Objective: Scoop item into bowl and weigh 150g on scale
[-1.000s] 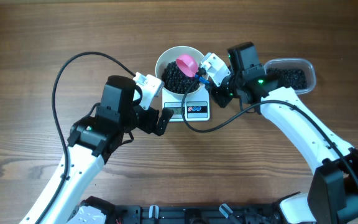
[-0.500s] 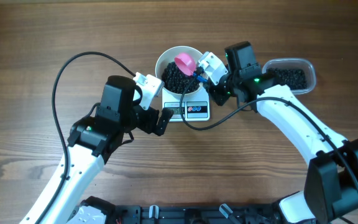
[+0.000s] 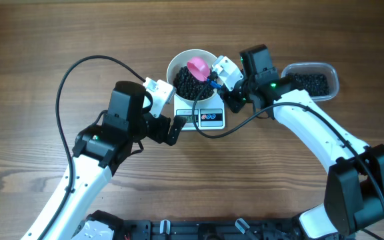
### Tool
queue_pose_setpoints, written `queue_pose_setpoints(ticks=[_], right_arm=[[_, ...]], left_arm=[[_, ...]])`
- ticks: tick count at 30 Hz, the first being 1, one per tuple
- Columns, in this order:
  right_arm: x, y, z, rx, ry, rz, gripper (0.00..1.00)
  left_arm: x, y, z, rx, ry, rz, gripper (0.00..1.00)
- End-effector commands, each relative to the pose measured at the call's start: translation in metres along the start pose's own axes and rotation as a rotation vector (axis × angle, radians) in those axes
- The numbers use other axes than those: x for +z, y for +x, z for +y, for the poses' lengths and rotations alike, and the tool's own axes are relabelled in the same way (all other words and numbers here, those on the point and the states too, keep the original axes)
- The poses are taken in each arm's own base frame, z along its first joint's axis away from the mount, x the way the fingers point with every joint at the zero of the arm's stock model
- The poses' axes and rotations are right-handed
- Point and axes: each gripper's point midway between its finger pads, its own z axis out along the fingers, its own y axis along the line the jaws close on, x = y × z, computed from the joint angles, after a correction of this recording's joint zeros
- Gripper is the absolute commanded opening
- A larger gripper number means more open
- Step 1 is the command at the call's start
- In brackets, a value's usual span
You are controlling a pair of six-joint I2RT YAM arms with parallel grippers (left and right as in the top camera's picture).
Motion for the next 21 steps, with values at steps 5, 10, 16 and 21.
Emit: queue_pose_setpoints(ticks=[5, 10, 16, 21], right_arm=[[0.007, 0.002, 0.006, -0.024, -0.013, 0.014, 0.04], [0.011, 0.001, 0.016, -0.043, -0.031, 0.02, 0.04], [0.013, 0.001, 0.023, -0.057, -0.043, 0.028, 0.04], [0.013, 0.003, 0.022, -0.055, -0.035, 0.039, 0.04]], left_arm=[[0.003, 0.003, -0.002, 0.011, 0.012, 0.012, 1.0], [0.003, 0.003, -0.002, 0.011, 0.012, 0.012, 1.0], [0.003, 0.003, -0.002, 0.011, 0.012, 0.012, 1.0], [0.003, 0.003, -0.002, 0.011, 0.012, 0.012, 1.0]])
